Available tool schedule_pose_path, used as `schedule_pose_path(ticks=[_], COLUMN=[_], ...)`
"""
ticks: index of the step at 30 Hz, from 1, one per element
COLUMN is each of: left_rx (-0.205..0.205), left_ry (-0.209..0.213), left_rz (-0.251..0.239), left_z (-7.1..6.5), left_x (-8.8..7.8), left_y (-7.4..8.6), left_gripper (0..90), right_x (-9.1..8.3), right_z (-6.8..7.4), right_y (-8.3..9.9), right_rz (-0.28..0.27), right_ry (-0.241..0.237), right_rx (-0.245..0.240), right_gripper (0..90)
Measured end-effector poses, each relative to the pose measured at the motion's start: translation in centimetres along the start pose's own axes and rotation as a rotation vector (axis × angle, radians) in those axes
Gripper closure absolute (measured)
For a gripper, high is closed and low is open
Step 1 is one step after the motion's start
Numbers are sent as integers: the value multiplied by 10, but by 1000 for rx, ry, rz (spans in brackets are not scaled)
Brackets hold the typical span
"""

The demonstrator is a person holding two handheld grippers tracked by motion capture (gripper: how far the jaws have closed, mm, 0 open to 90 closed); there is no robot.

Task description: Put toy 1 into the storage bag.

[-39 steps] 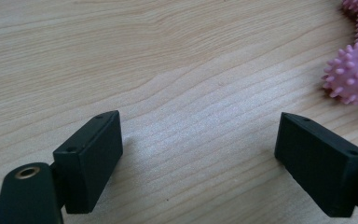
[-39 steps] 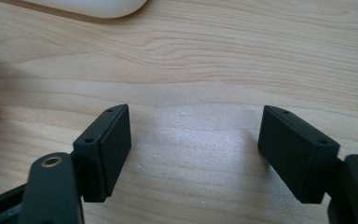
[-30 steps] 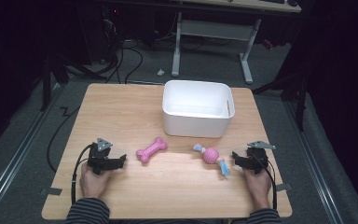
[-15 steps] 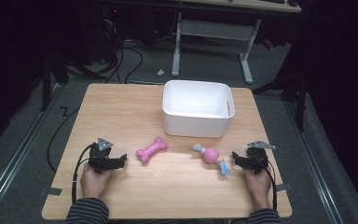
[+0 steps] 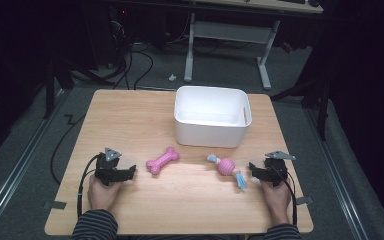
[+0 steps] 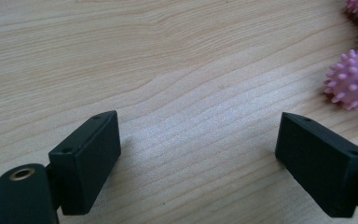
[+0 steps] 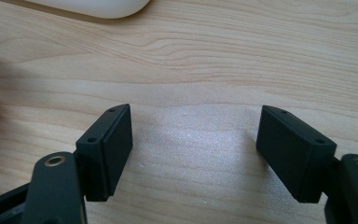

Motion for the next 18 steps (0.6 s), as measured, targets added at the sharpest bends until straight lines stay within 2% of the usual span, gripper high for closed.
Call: schedule_pose_path(ticks=[11, 14, 18], left_rx=[-4, -21, -10], left_ry=[9, 28, 35], left_rz=[7, 4, -14], left_z=[2, 2, 1], left_x=[-2, -7, -17], left_y=[1, 1, -1], left_gripper=[140, 138, 136], right_x=[0, 0, 0], right_z=[0, 0, 0], right_y=[0, 0, 0], right_rz=[0, 0, 0], right_ry=[-1, -1, -1], right_rx=[-2, -2, -2], right_gripper=[272, 271, 272])
Point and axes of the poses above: each handheld gripper's, and its own axes: x roughly forward along the jaws, y roughly out of its underside, z roughly to its left, the point moved 10 cm from there along x, roughly forward along the jaws, and after that the axes turned 6 degrees about -y, right-handed, at the moved point
